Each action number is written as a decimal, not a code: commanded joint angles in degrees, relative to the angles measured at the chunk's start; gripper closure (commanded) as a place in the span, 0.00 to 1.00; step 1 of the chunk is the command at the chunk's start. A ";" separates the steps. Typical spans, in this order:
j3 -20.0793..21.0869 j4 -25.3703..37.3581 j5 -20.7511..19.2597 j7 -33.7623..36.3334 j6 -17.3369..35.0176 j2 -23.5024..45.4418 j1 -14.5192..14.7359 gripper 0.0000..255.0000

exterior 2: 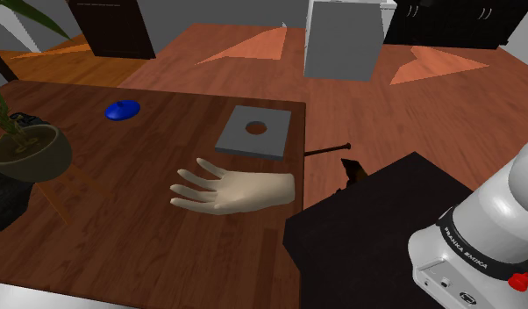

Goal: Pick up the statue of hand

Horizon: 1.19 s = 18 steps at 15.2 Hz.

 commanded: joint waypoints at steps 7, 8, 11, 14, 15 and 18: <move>6.75 -9.33 4.62 10.60 8.53 -0.34 -0.16 0.00; 7.94 -10.63 5.48 12.34 10.07 -0.04 -0.09 0.00; 11.55 -14.02 8.20 17.51 14.93 1.54 0.30 0.00; 15.24 -16.65 11.00 22.61 20.19 4.26 0.85 0.00; 16.49 -17.34 11.94 24.28 22.03 5.43 1.03 0.00; 20.27 -18.83 14.68 29.25 27.81 9.75 1.54 0.00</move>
